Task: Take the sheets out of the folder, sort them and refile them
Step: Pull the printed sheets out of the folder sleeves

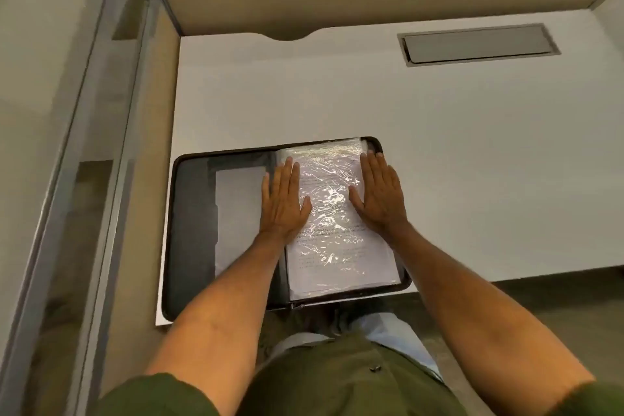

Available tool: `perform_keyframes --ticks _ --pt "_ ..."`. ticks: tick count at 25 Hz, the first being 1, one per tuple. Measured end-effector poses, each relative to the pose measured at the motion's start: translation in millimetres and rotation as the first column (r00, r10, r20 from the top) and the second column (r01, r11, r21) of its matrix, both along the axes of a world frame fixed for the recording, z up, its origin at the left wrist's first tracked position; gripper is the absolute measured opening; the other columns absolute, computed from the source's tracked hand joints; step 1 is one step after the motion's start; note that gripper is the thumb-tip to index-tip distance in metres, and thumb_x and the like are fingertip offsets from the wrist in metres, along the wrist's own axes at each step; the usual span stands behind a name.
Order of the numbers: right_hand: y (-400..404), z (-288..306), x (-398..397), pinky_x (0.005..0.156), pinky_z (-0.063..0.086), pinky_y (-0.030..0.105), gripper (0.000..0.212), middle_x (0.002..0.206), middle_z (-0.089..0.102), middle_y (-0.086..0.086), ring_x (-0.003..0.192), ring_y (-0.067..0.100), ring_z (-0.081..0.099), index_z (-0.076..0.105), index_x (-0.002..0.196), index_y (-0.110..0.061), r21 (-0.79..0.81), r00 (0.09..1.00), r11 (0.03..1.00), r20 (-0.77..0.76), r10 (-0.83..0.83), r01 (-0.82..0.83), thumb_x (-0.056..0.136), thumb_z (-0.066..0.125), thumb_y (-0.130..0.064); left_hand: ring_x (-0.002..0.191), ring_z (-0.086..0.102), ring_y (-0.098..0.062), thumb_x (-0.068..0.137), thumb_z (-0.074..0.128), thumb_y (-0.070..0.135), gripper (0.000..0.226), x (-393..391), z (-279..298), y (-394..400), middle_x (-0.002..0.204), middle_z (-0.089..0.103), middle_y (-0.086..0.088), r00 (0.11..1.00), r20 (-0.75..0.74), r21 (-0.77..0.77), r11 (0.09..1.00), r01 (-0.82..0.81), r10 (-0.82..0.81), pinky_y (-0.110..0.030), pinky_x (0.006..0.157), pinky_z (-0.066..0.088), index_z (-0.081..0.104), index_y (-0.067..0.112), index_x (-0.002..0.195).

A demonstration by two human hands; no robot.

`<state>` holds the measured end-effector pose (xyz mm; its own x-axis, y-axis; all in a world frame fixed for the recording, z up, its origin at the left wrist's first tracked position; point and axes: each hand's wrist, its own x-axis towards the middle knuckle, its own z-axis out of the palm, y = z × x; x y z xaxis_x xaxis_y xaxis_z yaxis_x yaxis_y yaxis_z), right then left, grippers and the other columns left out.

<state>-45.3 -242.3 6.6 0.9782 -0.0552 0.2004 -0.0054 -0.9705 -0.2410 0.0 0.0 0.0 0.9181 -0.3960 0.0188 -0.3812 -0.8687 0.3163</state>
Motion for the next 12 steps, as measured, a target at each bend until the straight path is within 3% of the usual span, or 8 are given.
perform_keyframes --ticks 5,12 --pt "-14 -14 10 0.123 0.031 0.048 0.074 0.168 0.030 0.015 0.157 0.033 0.024 0.031 0.161 -0.006 0.081 0.984 0.997 -0.177 0.004 0.011 0.105 0.037 -0.054 0.159 -0.013 -0.018 0.106 0.038 0.037 0.075 7 -6 -18 0.173 -0.012 -0.001 0.985 -0.167 -0.050 0.997 -0.056 0.047 -0.048 0.129 0.003 -0.002 0.018 0.165" --pt "-19 -18 43 0.126 0.024 0.048 0.074 0.173 0.017 0.012 0.160 0.031 0.016 0.024 0.164 -0.010 0.153 0.974 0.988 -0.225 0.034 0.000 0.106 0.037 -0.053 0.159 -0.007 -0.020 0.108 0.035 0.041 0.066 22 -11 -31 0.173 -0.001 -0.002 0.978 -0.191 0.016 0.997 -0.078 0.080 -0.045 0.129 0.000 0.010 0.018 0.165"
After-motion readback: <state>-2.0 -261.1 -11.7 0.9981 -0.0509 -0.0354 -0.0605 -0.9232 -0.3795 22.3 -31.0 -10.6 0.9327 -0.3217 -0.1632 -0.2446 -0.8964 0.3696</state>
